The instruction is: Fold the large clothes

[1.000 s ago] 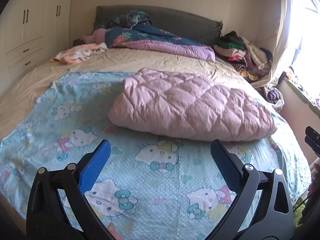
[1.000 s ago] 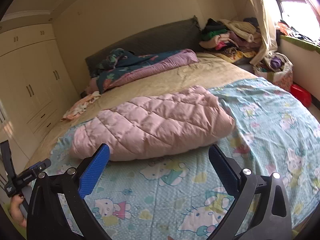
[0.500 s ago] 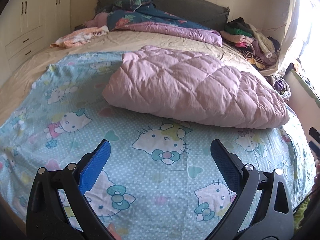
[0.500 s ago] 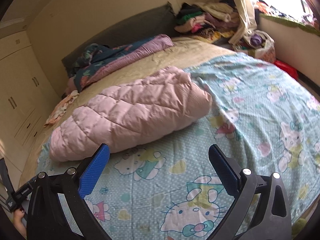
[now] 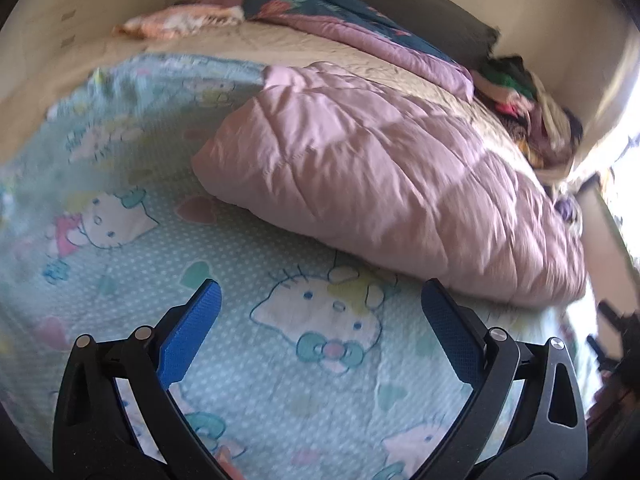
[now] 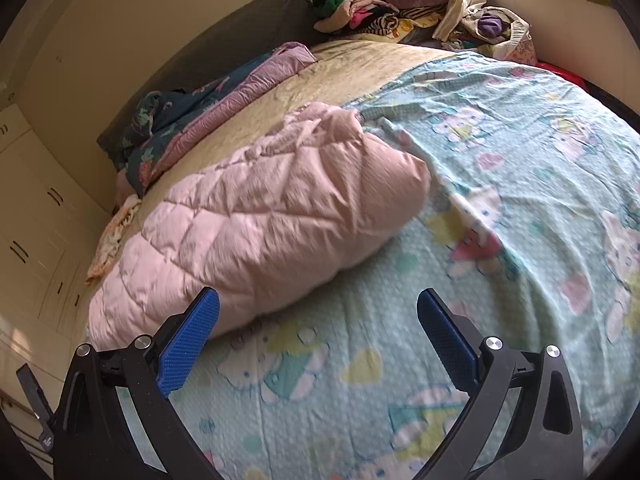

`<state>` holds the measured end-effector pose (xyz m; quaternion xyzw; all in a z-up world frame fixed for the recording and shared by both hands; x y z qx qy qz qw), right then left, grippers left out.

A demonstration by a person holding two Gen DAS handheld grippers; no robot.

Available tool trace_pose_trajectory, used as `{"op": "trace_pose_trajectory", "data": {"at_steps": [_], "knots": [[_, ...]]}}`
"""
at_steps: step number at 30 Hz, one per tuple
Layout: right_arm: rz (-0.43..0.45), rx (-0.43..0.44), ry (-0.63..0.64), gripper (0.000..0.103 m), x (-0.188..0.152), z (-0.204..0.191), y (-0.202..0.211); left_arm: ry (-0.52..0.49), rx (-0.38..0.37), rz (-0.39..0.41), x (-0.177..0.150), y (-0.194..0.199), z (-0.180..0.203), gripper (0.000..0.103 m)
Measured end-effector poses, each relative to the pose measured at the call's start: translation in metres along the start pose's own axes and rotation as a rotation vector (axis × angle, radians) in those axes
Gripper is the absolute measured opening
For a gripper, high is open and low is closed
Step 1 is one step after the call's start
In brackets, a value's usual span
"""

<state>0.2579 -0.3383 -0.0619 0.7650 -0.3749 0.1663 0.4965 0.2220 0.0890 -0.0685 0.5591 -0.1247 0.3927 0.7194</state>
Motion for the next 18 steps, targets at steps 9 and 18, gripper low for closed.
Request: {"op": "trace_pose_trajectory", "data": {"at_steps": [9,18], "knots": [[-0.018,-0.026,-0.038,0.099,0.014,0.003,-0.027,0.107,-0.029,-0.006,0.028,-0.02,-0.012,0.094],[-0.046,-0.073,-0.062,0.099,0.028,0.016,-0.054,0.208,-0.074,-0.025,0.052,-0.052,-0.022,0.094]]}}
Point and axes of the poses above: each gripper's, at about its wrist camera, not at the fingertips, and y roughly against the way its jaws point, z to its right, x to its top, the point moved 1 cm from there along -y, roughly the way its jaws point, and after that the axes turned 2 degrees about z, right-handed, at the moved point
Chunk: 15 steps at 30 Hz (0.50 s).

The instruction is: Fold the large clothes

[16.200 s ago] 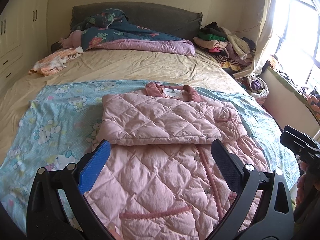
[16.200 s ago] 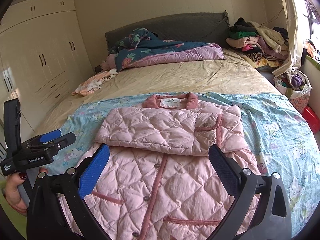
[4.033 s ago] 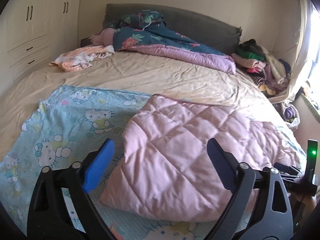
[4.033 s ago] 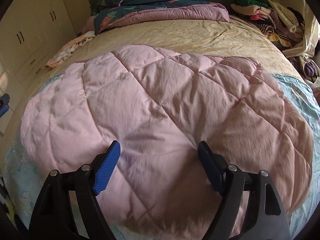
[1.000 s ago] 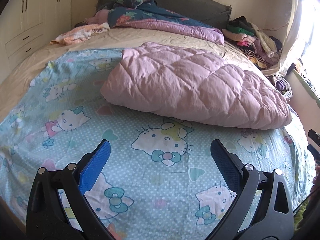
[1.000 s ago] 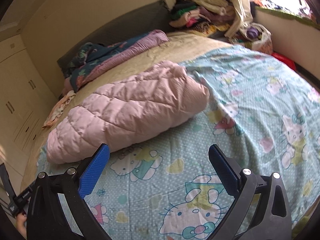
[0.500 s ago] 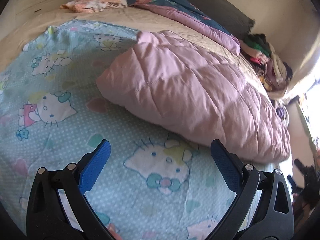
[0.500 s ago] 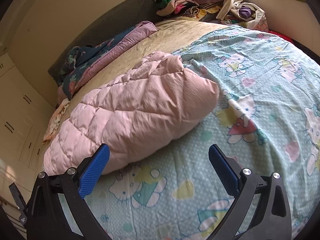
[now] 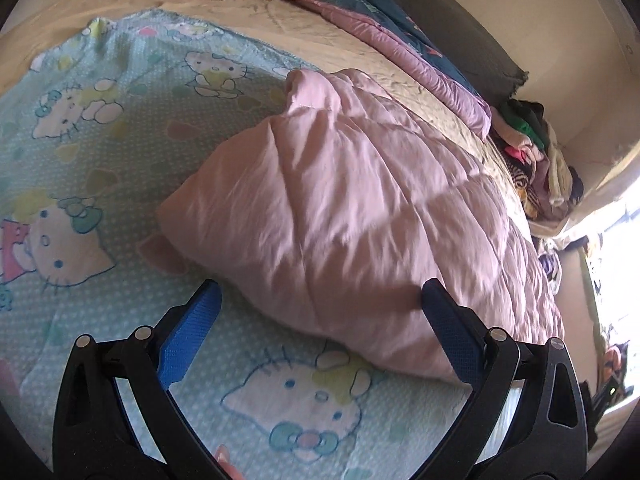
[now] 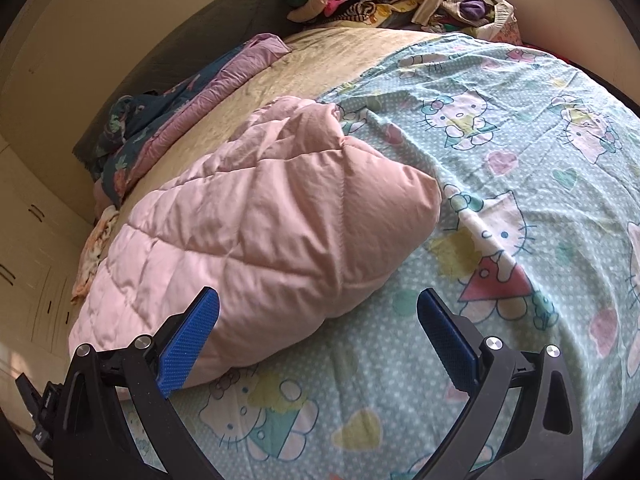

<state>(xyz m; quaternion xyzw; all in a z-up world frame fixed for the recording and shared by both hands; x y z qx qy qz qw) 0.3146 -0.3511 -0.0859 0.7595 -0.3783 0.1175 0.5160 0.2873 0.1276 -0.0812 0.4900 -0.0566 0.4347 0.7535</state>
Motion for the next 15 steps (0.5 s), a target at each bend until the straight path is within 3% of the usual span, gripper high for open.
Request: {"op": "trace_pose_trajectory", "data": {"at_steps": [12,15], "knots": [[-0.057,0.025,-0.031,0.099,0.014,0.004,-0.034,0.093,-0.003,0.004,0.007,-0.032,-0.007,0.095],[-0.065,0.028,-0.04,0.099,0.017,0.002,-0.04,0.136,-0.033,0.009,0.0,-0.035,-0.012,0.095]]}}
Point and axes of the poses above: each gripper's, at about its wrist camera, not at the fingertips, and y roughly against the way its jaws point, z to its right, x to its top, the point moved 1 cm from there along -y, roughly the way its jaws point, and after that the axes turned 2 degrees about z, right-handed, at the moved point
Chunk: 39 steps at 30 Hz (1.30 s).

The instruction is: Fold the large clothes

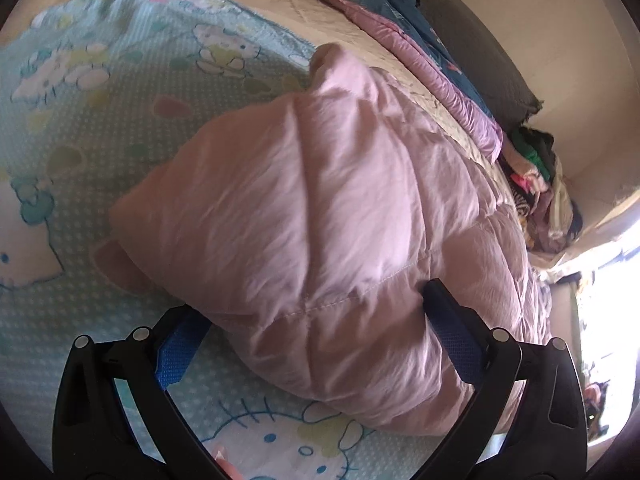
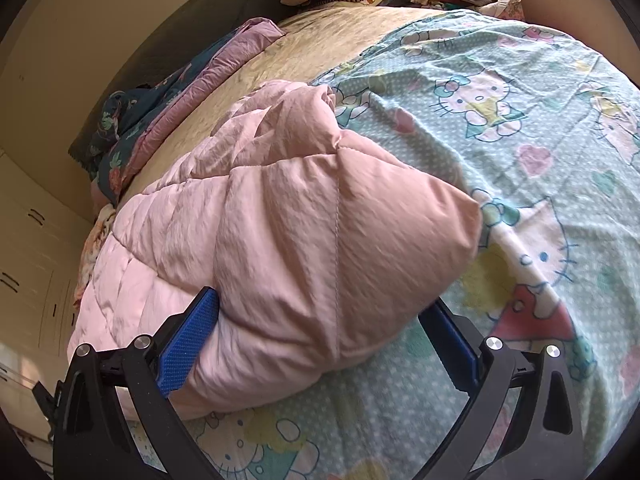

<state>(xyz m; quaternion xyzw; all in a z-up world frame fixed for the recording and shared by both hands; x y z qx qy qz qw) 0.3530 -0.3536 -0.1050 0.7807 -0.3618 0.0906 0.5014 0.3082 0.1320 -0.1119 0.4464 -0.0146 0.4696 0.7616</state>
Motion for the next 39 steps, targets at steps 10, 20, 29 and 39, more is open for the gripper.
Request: {"op": "trace_pose_trajectory", "data": {"at_steps": [10,20,29,39], "knots": [[-0.025,0.023,-0.043,0.099,0.008,0.003,-0.022,0.095,-0.083,0.037,-0.002,-0.012,-0.005,0.095],[-0.023,0.112,-0.044,0.091,0.015,0.002,-0.034,-0.118,-0.019,0.091,0.006,-0.002,0.041,0.052],[0.051,0.137,0.196,0.041,0.019,-0.031,-0.013,-0.332,0.055,0.145,0.008,0.009,0.078,0.03],[0.171,0.142,0.437,0.031,0.023,-0.084,0.043,-0.416,0.058,0.176,0.013,0.045,0.096,0.027]]}}
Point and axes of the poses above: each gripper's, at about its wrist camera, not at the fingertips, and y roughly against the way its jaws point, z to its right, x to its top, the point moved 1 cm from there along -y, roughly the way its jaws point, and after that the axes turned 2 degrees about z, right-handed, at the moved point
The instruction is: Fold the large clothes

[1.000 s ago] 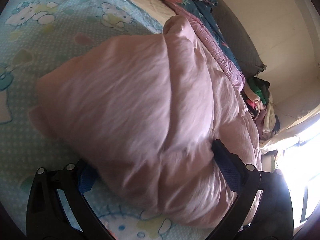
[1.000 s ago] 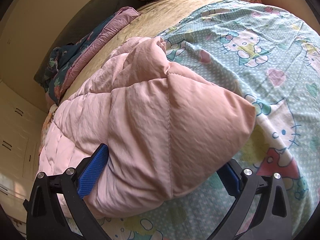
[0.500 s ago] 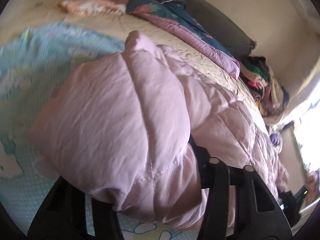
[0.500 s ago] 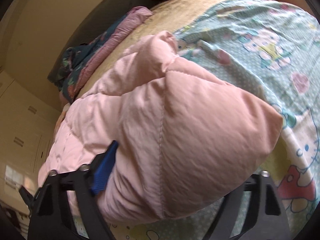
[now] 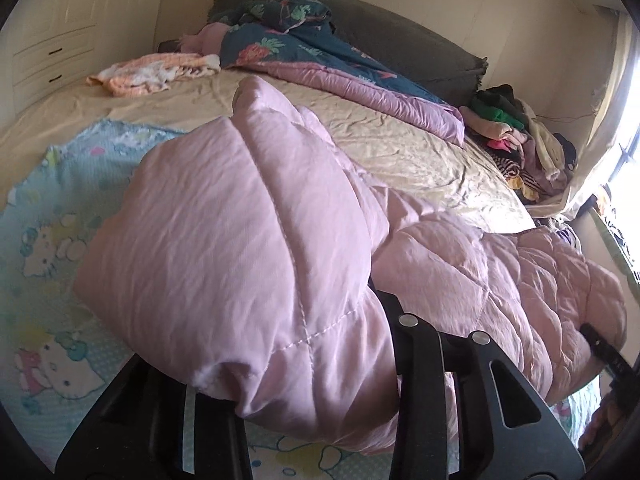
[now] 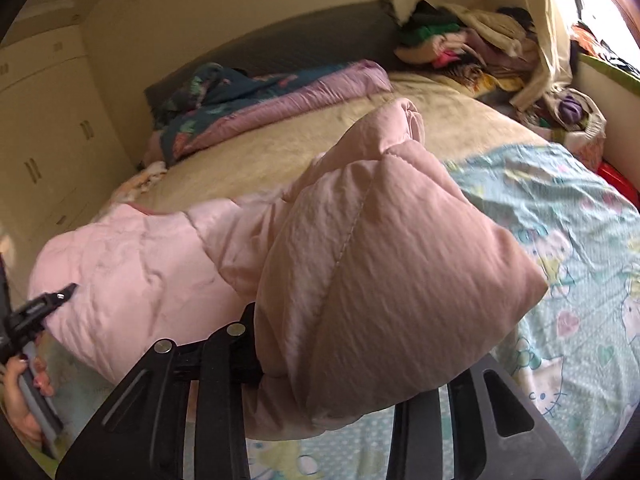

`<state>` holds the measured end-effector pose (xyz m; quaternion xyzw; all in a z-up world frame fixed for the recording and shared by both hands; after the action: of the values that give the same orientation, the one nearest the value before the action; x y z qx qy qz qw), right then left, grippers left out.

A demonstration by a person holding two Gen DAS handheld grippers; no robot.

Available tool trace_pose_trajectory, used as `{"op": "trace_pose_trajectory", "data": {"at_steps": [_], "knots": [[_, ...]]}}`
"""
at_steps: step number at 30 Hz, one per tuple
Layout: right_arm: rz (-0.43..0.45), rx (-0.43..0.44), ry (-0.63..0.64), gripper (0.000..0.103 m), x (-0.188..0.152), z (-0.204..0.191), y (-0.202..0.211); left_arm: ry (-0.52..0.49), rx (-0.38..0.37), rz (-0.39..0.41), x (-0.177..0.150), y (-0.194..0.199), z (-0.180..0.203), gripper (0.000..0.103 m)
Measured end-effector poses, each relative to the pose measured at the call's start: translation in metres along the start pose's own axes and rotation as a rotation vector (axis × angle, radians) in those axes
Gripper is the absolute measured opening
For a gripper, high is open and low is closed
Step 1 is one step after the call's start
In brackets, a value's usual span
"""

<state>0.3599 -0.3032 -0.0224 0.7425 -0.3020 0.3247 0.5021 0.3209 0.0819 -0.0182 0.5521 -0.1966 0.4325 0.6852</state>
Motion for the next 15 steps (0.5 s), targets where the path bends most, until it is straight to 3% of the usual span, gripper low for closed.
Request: {"op": "trace_pose_trajectory", "data": {"at_steps": [15], "knots": [[0.028,0.018,0.069,0.03,0.002,-0.029,0.067,-0.066,-0.028,0.038,0.0,0.06,0.009,0.027]]}}
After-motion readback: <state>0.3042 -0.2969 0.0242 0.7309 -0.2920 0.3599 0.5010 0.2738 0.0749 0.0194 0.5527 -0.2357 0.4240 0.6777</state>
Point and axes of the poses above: each gripper's, at about its wrist camera, not at the fingertips, and y roughly against the way its jaws point, z to its right, x to its top, the point moved 1 cm from there along -y, roughly the way its jaws point, and after that the axes turned 2 degrees about z, right-handed, at the moved point
